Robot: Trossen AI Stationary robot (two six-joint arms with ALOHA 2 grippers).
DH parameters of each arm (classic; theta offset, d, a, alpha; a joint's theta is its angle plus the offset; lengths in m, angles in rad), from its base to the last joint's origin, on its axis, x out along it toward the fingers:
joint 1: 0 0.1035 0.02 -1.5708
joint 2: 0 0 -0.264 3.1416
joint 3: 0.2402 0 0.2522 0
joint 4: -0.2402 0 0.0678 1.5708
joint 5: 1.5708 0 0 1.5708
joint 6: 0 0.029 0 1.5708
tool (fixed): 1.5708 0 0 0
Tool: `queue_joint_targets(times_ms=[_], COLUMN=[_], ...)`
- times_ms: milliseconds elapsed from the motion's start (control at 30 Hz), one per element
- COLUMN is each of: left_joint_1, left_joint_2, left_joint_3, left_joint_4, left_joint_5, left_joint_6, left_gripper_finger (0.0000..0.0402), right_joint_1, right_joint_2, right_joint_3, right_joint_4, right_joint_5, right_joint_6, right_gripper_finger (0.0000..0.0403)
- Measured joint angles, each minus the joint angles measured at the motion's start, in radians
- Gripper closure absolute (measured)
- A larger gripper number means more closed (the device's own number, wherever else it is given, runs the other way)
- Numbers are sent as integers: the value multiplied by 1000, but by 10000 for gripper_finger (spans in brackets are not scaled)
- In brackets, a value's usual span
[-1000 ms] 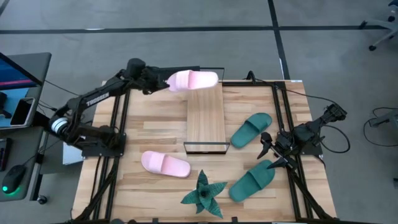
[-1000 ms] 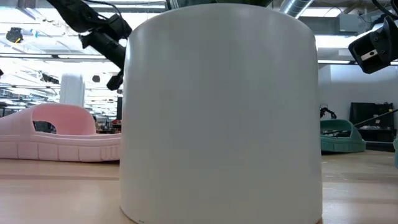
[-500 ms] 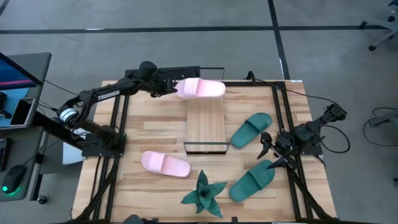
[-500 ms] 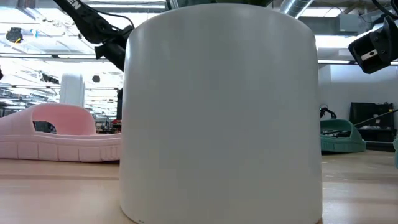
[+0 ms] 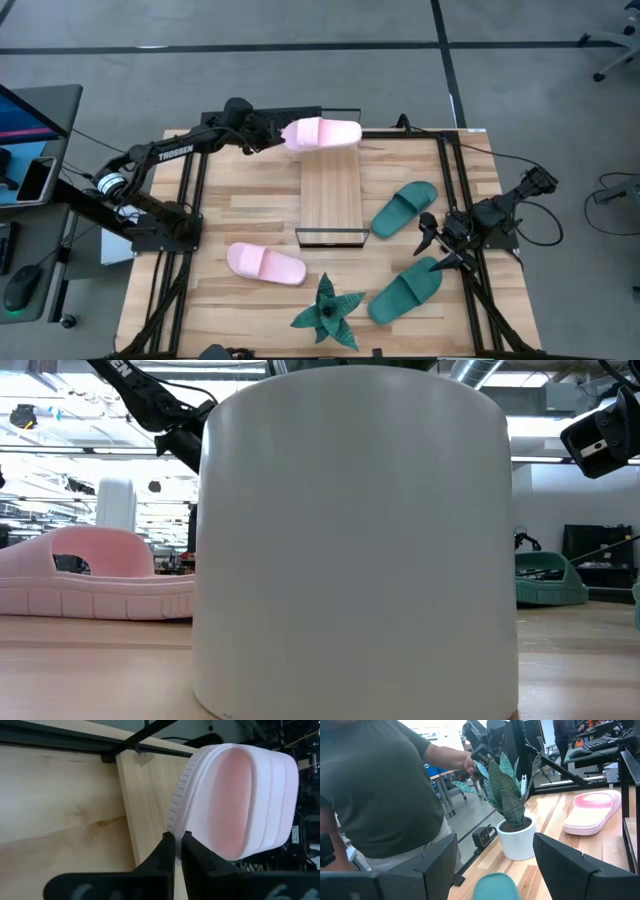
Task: Pick and place slides into the shelf
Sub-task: Put the top pink slipper on the shelf
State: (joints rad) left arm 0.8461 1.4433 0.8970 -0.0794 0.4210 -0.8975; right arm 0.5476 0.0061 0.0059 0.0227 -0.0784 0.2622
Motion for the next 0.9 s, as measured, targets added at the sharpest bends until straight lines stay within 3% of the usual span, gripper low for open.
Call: queue_joint_targets(times_ms=[233, 533, 900], left_joint_1=[0, -36, -65], left_joint_2=[5, 111, 257], left_joint_3=[0, 5, 149], left_joint_4=[19, 79, 70], left_joint_5=[-49, -32, -25], left_joint_6=[-35, -75, -71], left_gripper_finger=[401, 401, 401], right_joint_1=[0, 0, 0], right_joint_2=[0, 0, 0], right_joint_3=[0, 0, 0], right_joint_4=[0, 0, 0], right_joint_5=[0, 0, 0], right_joint_6=[0, 0, 0], right_gripper_finger=[149, 149, 149])
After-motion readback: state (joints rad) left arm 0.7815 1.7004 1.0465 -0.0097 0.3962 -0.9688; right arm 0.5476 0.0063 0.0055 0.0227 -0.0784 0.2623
